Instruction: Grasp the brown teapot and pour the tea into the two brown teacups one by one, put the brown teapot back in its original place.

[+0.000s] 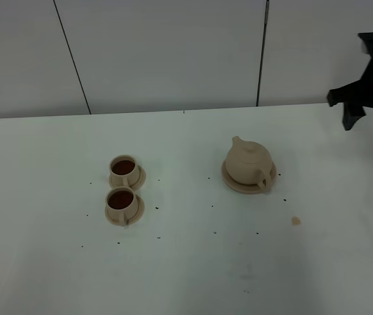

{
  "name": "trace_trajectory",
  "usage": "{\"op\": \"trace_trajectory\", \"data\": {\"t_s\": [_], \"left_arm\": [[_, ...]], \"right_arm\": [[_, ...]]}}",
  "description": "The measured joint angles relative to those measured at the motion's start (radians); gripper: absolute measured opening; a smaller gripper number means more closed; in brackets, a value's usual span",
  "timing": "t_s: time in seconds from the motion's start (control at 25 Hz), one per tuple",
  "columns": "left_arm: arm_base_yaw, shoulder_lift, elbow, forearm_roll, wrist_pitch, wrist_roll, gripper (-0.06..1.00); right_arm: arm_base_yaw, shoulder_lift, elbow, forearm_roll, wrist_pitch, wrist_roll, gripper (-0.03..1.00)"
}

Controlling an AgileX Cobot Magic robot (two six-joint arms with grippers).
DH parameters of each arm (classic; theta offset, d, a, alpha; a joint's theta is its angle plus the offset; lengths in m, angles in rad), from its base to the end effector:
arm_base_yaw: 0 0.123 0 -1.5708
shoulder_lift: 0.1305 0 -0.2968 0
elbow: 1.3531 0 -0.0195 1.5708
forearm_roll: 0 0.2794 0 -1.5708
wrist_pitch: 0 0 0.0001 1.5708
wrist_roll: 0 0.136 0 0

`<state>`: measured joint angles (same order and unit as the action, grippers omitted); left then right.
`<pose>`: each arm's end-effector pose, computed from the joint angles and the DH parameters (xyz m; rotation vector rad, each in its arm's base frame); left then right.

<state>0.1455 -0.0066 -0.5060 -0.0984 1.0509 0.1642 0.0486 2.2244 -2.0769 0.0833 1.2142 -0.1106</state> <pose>0.0483 -0.0046 0.2746 0.0236 2.0188 0.0793 0.5282 0.0363 0.2061 -0.2012 2.8341 0.1039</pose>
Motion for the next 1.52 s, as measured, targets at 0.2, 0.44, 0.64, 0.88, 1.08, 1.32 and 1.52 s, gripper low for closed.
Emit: {"op": "trace_trajectory", "data": {"t_s": [0.2, 0.44, 0.64, 0.88, 1.08, 1.32, 1.52], "left_arm": [[0.0, 0.0, 0.0, 0.0, 0.0, 0.0, 0.25], [0.0, 0.0, 0.0, 0.0, 0.0, 0.0, 0.25], [0.0, 0.0, 0.0, 0.0, 0.0, 0.0, 0.25], [0.0, 0.0, 0.0, 0.0, 0.0, 0.0, 0.25], [0.0, 0.0, 0.0, 0.0, 0.0, 0.0, 0.25], [0.0, 0.0, 0.0, 0.0, 0.0, 0.0, 0.25], [0.0, 0.0, 0.0, 0.0, 0.0, 0.0, 0.25]], "right_arm": [[-0.07, -0.024, 0.011, 0.0, -0.001, 0.007, 0.54], [-0.071, -0.156, 0.17, -0.015, -0.001, 0.004, 0.54], [-0.071, -0.33, 0.349, -0.005, 0.0, 0.004, 0.54], [-0.071, -0.595, 0.54, 0.078, -0.001, 0.004, 0.54], [-0.071, -0.835, 0.753, 0.091, 0.001, 0.008, 0.54], [-0.071, -1.186, 1.053, 0.094, 0.002, 0.023, 0.54], [-0.071, -1.504, 1.217, 0.094, 0.008, 0.023, 0.53]]}}
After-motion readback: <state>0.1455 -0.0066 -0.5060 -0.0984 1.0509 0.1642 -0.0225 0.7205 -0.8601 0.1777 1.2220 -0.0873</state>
